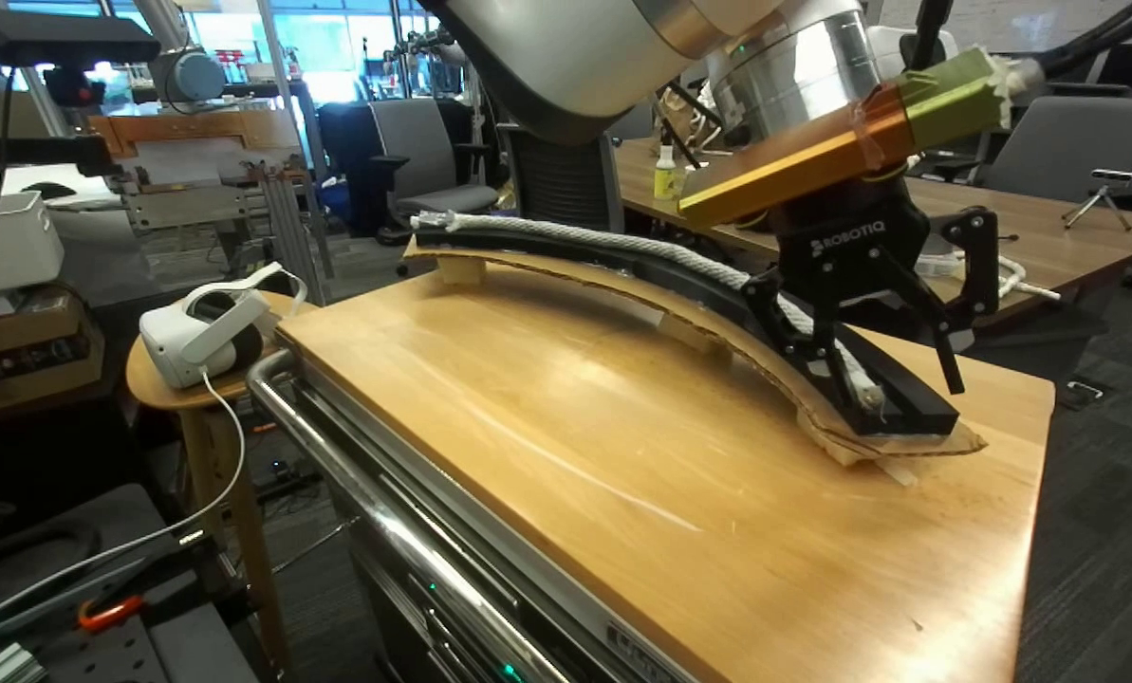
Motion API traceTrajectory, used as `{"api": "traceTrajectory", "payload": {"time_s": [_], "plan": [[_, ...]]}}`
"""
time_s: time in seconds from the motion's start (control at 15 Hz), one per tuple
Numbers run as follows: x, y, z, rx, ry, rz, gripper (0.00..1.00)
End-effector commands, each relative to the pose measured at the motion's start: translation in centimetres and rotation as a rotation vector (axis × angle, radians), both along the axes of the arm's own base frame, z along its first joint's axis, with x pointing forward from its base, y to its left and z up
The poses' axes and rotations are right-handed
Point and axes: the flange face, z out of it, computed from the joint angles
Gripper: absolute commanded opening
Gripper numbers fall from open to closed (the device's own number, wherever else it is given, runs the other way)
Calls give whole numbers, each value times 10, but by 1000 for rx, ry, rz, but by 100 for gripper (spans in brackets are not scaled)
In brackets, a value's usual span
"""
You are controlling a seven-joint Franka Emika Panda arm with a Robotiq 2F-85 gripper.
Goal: Put the rope on the table
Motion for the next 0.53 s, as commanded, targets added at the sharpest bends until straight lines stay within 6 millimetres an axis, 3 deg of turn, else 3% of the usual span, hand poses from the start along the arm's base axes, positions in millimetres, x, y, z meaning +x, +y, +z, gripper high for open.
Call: {"api": "traceTrajectory", "payload": {"time_s": [0.0, 0.2, 0.4, 0.47], "plan": [[15, -10, 3, 8, 28, -8, 30], [18, -12, 4, 8, 35, -11, 10], [21, -11, 7, -3, 35, -8, 3], [22, -9, 8, -2, 32, -3, 7]]}}
